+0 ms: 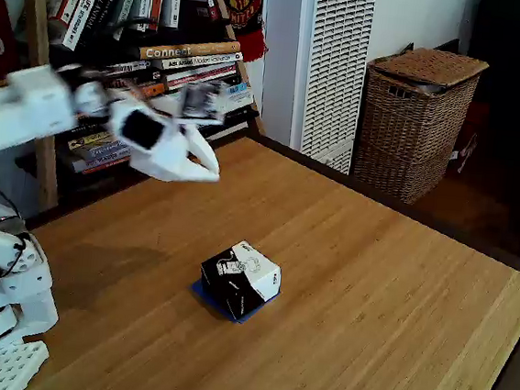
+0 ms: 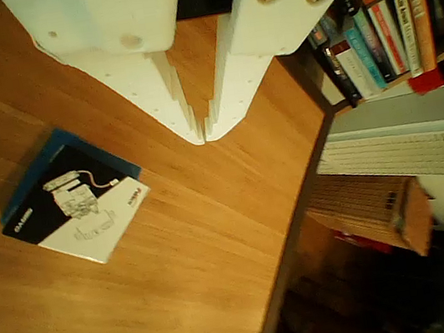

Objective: Push the box on top of the target

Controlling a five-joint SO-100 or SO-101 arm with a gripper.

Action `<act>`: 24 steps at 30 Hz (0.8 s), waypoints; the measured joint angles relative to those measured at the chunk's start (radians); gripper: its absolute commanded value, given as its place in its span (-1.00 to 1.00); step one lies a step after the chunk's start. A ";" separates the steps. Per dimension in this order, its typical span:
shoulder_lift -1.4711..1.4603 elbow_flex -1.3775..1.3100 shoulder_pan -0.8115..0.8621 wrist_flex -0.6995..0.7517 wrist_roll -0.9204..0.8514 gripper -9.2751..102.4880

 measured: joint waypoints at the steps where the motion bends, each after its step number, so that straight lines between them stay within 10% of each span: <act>1: 0.040 0.031 0.003 -0.012 -0.002 -0.84; 24: 0.936 0.607 0.017 0.025 -0.057 -0.84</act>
